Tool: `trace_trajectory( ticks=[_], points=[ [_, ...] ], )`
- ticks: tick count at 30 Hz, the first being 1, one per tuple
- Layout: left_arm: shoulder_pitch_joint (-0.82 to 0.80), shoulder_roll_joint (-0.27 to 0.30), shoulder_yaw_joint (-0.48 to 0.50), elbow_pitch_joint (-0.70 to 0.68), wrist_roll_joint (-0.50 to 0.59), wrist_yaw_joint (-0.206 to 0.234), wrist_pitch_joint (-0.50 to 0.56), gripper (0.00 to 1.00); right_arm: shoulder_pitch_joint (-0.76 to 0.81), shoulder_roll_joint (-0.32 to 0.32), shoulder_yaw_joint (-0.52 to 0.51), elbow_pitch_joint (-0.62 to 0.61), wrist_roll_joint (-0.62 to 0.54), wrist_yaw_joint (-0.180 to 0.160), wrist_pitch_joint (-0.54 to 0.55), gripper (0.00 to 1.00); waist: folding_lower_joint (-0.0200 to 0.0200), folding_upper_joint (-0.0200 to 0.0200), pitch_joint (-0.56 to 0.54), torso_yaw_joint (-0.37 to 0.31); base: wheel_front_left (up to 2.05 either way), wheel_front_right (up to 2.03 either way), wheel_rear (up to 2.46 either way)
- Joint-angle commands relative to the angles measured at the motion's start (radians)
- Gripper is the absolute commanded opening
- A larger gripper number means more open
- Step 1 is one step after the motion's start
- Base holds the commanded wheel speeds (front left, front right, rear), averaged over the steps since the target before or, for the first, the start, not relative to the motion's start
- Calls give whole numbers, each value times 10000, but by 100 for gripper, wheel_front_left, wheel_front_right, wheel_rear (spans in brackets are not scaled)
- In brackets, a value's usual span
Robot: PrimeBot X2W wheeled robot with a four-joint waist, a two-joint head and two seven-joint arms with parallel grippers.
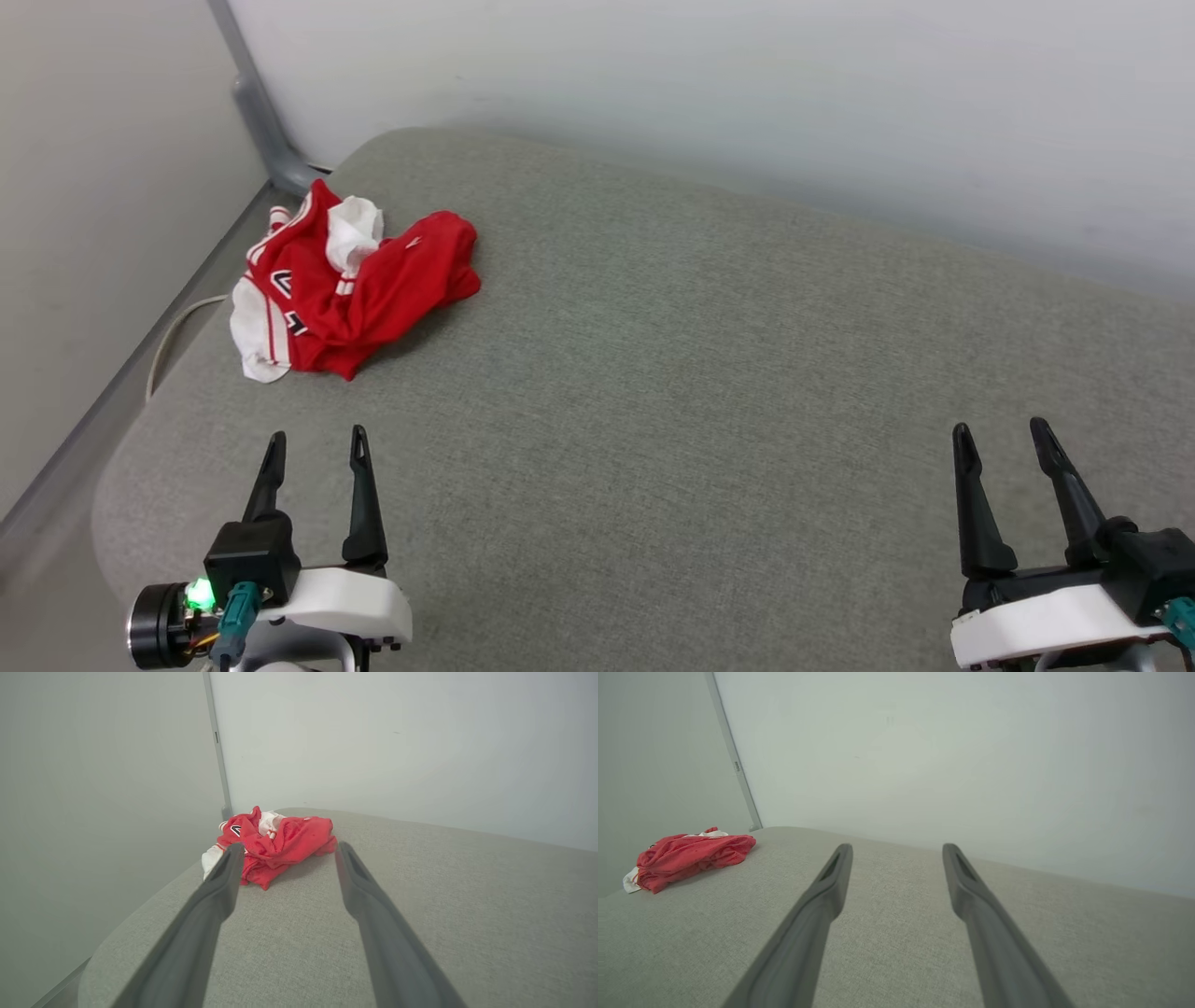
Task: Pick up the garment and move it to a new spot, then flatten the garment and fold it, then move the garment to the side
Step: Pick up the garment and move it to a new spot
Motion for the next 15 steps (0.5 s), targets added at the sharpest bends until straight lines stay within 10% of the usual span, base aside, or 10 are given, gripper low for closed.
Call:
trace_trajectory(
  ticks=[1, 15],
  points=[
    [-84, -14, 21, 1, -15, 4, -28, 100, -87, 11, -3, -33, -41, -7, -20, 100, 0, -1, 68, 332, 0, 0, 0],
    [-64, -13, 67, 35, -93, 10, -28, 100, -198, 9, 81, -6, -77, -7, -20, 100, 0, -1, 152, 1441, 0, 0, 0]
  ],
)
